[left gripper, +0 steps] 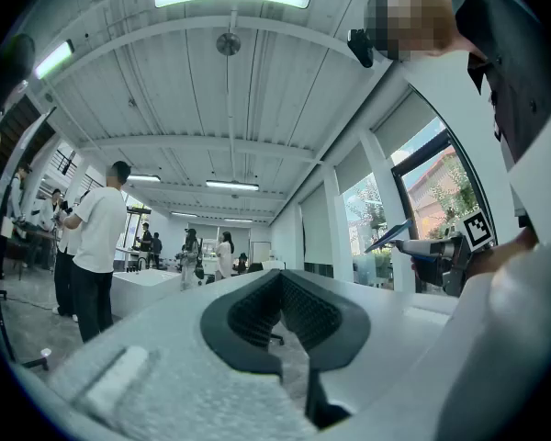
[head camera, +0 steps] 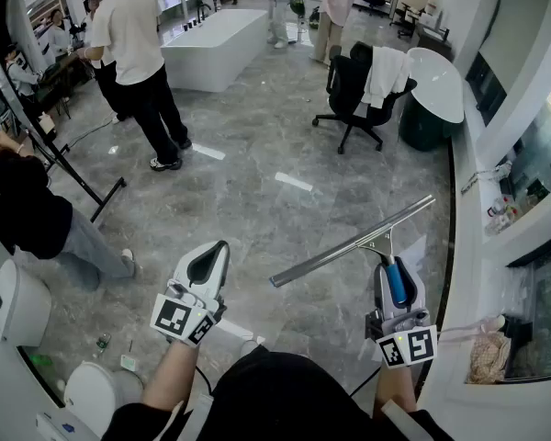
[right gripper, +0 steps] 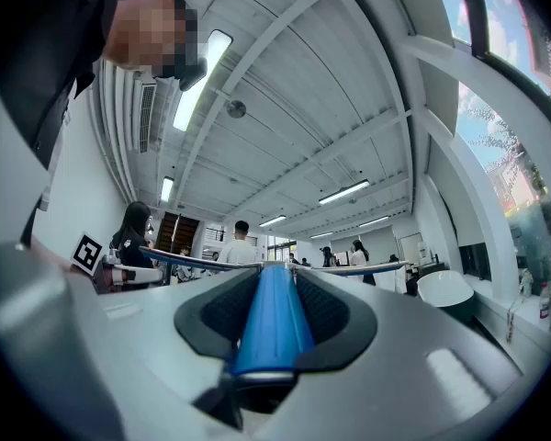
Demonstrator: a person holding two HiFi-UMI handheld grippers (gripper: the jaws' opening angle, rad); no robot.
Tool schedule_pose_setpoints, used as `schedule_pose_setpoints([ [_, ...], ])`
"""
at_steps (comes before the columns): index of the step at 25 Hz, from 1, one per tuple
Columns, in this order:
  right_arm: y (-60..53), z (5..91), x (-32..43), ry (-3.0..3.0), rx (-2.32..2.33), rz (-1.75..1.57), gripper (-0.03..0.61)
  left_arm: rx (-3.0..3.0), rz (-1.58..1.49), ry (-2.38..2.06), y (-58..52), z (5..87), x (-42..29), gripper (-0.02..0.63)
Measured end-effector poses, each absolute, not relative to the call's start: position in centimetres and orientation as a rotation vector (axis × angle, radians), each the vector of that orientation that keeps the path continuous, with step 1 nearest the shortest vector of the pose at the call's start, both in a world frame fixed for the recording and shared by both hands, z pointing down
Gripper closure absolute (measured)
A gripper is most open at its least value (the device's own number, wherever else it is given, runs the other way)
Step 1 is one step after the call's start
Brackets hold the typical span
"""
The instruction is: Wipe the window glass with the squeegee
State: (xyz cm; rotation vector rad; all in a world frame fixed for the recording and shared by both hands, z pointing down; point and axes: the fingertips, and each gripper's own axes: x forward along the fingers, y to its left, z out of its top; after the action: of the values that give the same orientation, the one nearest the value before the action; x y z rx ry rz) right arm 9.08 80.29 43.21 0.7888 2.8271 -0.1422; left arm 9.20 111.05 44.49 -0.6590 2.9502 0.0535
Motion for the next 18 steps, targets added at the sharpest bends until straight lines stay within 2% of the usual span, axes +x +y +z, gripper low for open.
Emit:
schedule_pose_setpoints([
  [18, 82.1, 43.4, 8.7, 2.85, 0.768, -0.171, 0.445, -0.709, 0.108, 2.966, 112.4, 45.5, 8.2, 0.614],
])
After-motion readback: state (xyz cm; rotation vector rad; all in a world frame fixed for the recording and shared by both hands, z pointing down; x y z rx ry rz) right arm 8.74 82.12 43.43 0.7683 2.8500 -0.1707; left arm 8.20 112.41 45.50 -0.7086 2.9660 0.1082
